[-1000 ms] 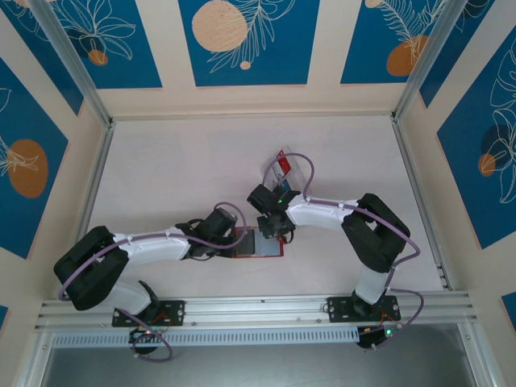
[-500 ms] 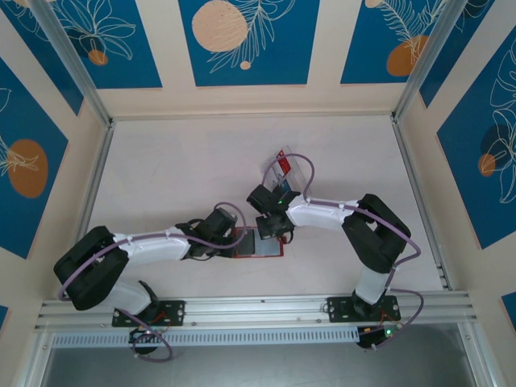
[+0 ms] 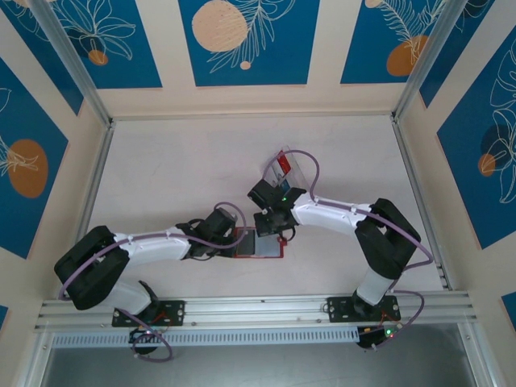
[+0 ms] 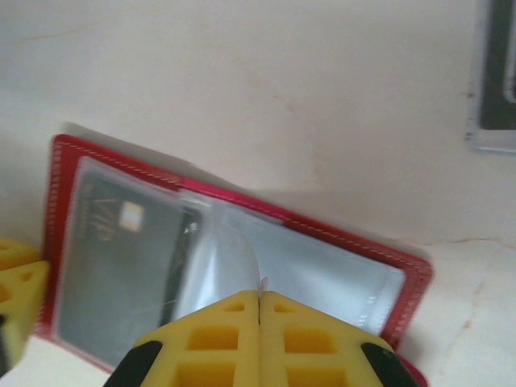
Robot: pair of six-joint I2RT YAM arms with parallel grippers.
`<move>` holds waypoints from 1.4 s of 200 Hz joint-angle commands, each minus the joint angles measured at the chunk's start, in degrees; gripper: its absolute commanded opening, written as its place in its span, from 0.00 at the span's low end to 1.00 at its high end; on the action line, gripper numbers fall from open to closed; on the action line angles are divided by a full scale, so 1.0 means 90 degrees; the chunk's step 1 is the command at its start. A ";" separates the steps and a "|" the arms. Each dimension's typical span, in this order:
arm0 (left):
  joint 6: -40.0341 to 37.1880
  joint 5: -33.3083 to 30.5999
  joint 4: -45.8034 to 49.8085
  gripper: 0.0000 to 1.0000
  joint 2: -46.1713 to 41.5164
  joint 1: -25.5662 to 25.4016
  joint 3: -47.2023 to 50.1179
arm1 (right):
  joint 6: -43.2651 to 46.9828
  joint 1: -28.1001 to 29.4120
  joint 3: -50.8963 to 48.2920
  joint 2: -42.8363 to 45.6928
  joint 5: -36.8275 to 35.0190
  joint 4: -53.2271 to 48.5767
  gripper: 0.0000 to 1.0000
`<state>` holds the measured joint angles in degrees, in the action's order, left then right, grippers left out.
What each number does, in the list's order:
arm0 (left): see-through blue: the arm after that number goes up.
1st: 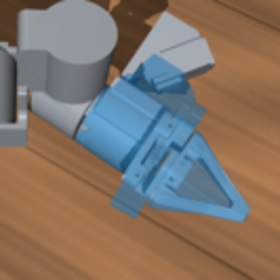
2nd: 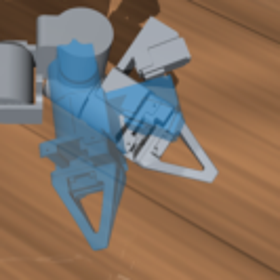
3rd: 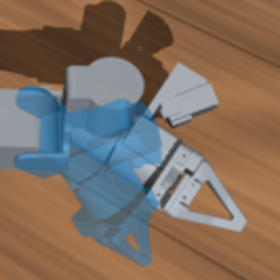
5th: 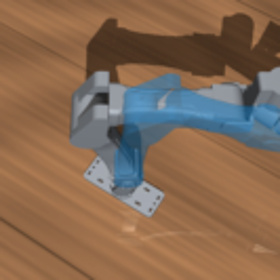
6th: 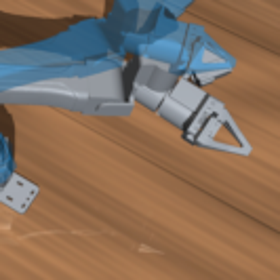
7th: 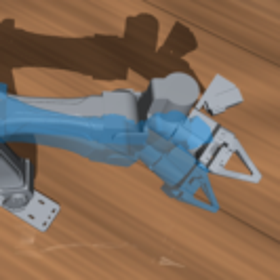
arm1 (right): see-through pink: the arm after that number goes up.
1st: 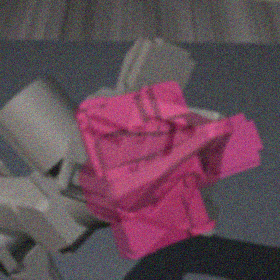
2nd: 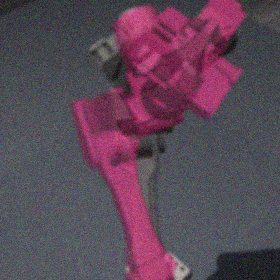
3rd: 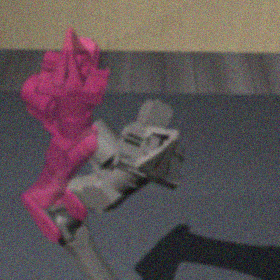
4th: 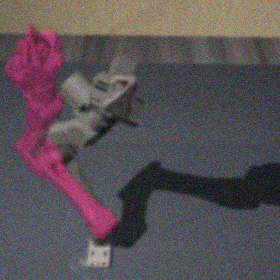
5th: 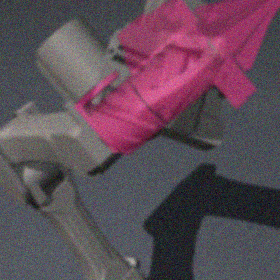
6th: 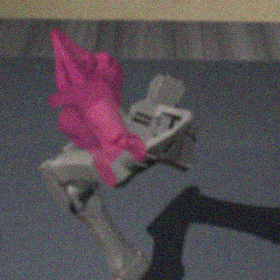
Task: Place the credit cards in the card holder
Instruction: Flip over the card slot in the card holder.
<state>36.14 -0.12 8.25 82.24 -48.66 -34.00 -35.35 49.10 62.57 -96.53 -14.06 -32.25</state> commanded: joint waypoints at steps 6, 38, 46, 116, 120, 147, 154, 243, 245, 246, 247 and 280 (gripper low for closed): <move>0.0132 0.0077 -0.0060 0.14 0.0355 -0.0109 0.0153 | -0.0486 -0.0024 0.0254 -0.0164 0.1223 0.0419 0.00; 0.0185 0.0091 -0.0129 0.14 0.0394 -0.0130 0.0117 | -0.0988 -0.0181 0.0251 -0.0456 0.2271 0.1133 0.02; 0.0219 0.0083 -0.0128 0.14 0.0377 -0.0130 0.0140 | -0.1069 -0.0214 0.0237 -0.0502 0.2479 0.1278 0.08; 0.0396 -0.0069 -0.0111 0.14 0.0085 -0.0125 0.0360 | -0.1069 -0.0758 0.0070 -0.0361 0.3871 0.1966 0.25; 0.0398 -0.0089 -0.0088 0.14 0.0057 -0.0130 0.0365 | -0.1033 -0.0766 0.0111 -0.0346 0.3824 0.1867 0.25; 0.0457 -0.0209 0.0138 0.16 -0.0286 -0.0102 0.0436 | -0.0702 -0.0819 0.0181 0.0002 0.3477 0.1352 0.26; 0.0467 -0.0219 0.0191 0.16 -0.0395 -0.0074 0.0461 | -0.0588 -0.0834 0.0211 0.0112 0.3365 0.1168 0.27; 0.0052 0.0091 0.1571 0.42 -0.2184 0.0458 0.0196 | -0.0201 -0.0262 0.0391 -0.0465 0.2205 0.0350 0.11; 0.0041 0.0111 0.1568 0.42 -0.2184 0.0464 0.0180 | -0.0217 -0.0241 0.0416 -0.0524 0.2212 0.0358 0.10; 0.0034 0.0121 0.1566 0.42 -0.2184 0.0465 0.0177 | -0.0220 -0.0231 0.0428 -0.0558 0.2219 0.0369 0.10; 0.0026 0.0135 0.1565 0.43 -0.2184 0.0465 0.0171 | -0.0221 -0.0221 0.0444 -0.0590 0.2223 0.0375 0.10; -0.0060 0.0474 0.1374 0.48 -0.1826 0.0463 -0.0002 | -0.0310 0.0046 0.0858 -0.1461 0.2190 0.0522 0.10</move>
<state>37.08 1.06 19.20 63.83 -44.99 -31.99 -37.91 48.38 67.44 -105.82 6.83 -27.03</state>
